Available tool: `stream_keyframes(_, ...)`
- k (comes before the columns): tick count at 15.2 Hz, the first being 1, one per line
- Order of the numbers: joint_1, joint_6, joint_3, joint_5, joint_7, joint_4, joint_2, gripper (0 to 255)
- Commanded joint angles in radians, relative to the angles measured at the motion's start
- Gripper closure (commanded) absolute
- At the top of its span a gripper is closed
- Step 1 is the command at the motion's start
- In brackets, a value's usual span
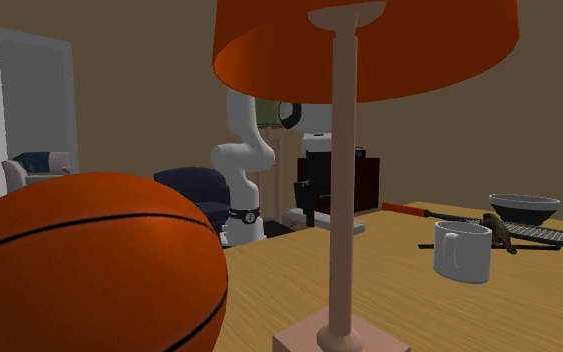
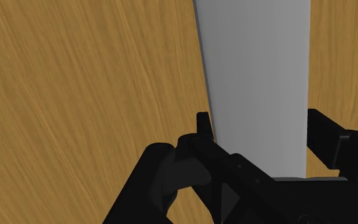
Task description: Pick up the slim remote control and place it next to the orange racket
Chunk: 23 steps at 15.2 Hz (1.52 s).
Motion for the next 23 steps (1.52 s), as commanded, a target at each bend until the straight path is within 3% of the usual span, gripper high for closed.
stream_keyframes(1,-0.001,-0.03,-0.001,-0.001,0.0,0.012,-0.018,255)
stream_keyframes(6,0.033,-0.053,0.043,0.008,0.071,-0.033,-0.087,255)
stream_keyframes(15,0.147,-0.051,0.191,0.07,0.286,-0.139,-0.198,255)
stream_keyframes(23,0.254,-0.053,0.34,0.136,0.49,-0.149,-0.222,255)
